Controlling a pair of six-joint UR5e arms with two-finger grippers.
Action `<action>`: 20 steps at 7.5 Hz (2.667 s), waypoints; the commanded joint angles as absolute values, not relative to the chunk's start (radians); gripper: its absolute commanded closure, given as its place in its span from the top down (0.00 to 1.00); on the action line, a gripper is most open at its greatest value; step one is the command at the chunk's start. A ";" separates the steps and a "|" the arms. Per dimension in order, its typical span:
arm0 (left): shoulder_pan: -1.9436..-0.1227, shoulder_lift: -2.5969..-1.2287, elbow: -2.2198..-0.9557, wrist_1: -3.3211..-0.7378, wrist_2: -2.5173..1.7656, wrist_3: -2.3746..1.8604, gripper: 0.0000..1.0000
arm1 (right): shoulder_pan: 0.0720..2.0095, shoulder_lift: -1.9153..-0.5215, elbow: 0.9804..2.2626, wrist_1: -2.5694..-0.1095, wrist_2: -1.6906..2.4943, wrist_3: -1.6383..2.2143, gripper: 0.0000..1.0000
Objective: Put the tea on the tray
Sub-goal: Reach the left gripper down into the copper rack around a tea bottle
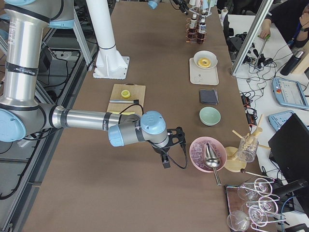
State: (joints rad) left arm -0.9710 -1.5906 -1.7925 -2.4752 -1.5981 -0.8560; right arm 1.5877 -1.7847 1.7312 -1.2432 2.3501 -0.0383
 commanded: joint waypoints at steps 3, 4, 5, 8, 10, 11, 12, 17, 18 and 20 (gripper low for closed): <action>-0.966 -1.654 -1.729 -2.477 -1.591 -0.845 0.85 | 1.588 -1.784 1.730 -1.244 2.350 -0.037 1.00; -0.966 -1.666 -1.715 -2.480 -1.591 -0.844 0.83 | 1.588 -1.786 1.730 -1.244 2.350 -0.037 1.00; -0.966 -1.673 -1.698 -2.483 -1.592 -0.844 0.81 | 1.588 -1.786 1.730 -1.244 2.350 -0.037 1.00; -0.968 -1.692 -1.686 -2.484 -1.592 -0.844 0.80 | 1.588 -1.784 1.732 -1.244 2.350 -0.037 1.00; -0.977 -1.695 -1.686 -2.485 -1.597 -0.844 0.79 | 1.588 -1.784 1.732 -1.244 2.350 -0.037 1.00; -0.980 -1.695 -1.684 -2.485 -1.597 -0.844 0.79 | 1.588 -1.786 1.732 -1.244 2.350 -0.037 1.00; -0.980 -1.698 -1.683 -2.484 -1.595 -0.844 0.79 | 1.588 -1.784 1.732 -1.244 2.350 -0.037 1.00; -0.982 -1.701 -1.657 -2.507 -1.595 -0.844 0.71 | 1.588 -1.786 1.733 -1.244 2.350 -0.037 1.00; -0.983 -1.701 -1.657 -2.507 -1.595 -0.844 0.69 | 1.588 -1.786 1.733 -1.244 2.350 -0.037 1.00; -0.986 -1.703 -1.657 -2.508 -1.595 -0.844 0.69 | 1.588 -1.786 1.733 -1.244 2.350 -0.037 1.00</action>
